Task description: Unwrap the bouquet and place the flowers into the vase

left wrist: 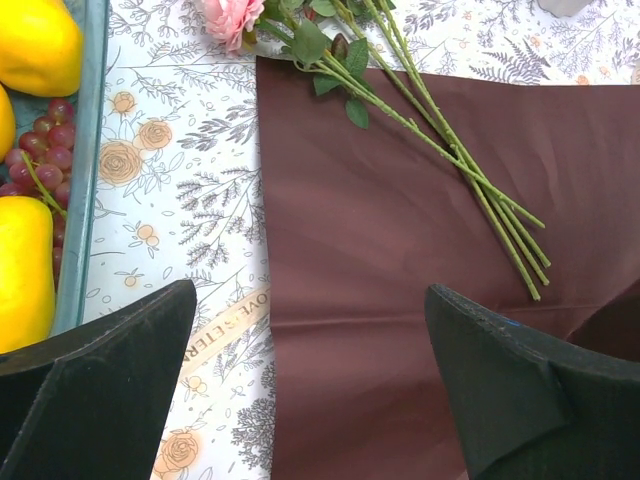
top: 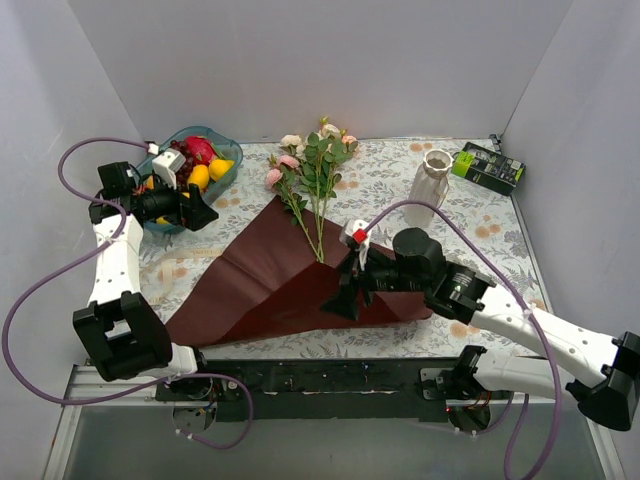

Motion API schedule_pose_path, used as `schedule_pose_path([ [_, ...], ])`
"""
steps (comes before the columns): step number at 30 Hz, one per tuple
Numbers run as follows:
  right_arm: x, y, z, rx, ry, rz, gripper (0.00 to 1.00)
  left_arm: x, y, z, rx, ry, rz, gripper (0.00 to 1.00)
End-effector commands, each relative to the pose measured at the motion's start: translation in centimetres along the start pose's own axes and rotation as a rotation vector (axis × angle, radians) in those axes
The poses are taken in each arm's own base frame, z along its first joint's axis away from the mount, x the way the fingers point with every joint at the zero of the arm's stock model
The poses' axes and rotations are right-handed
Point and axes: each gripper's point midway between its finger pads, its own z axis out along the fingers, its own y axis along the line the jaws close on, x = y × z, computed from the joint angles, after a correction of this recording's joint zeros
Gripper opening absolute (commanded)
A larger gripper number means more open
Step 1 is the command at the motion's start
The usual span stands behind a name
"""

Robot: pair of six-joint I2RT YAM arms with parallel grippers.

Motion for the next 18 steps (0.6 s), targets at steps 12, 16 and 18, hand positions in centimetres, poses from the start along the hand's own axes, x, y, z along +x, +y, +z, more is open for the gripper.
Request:
schedule_pose_path([
  [12,-10.8,9.2,-8.7,-0.173,-0.262,-0.091,0.98,-2.3,-2.6,-1.5,0.003,-0.034,0.085,0.98],
  [16,-13.3,0.8,-8.2,0.299,-0.286,-0.029,0.98,-2.4,-3.5,-1.8,0.027,-0.02,0.087,0.98],
  [18,-14.0,-3.0,-8.3,0.504,-0.31,0.001,0.98,-2.9,-4.0,-2.0,0.056,-0.026,0.117,0.98],
])
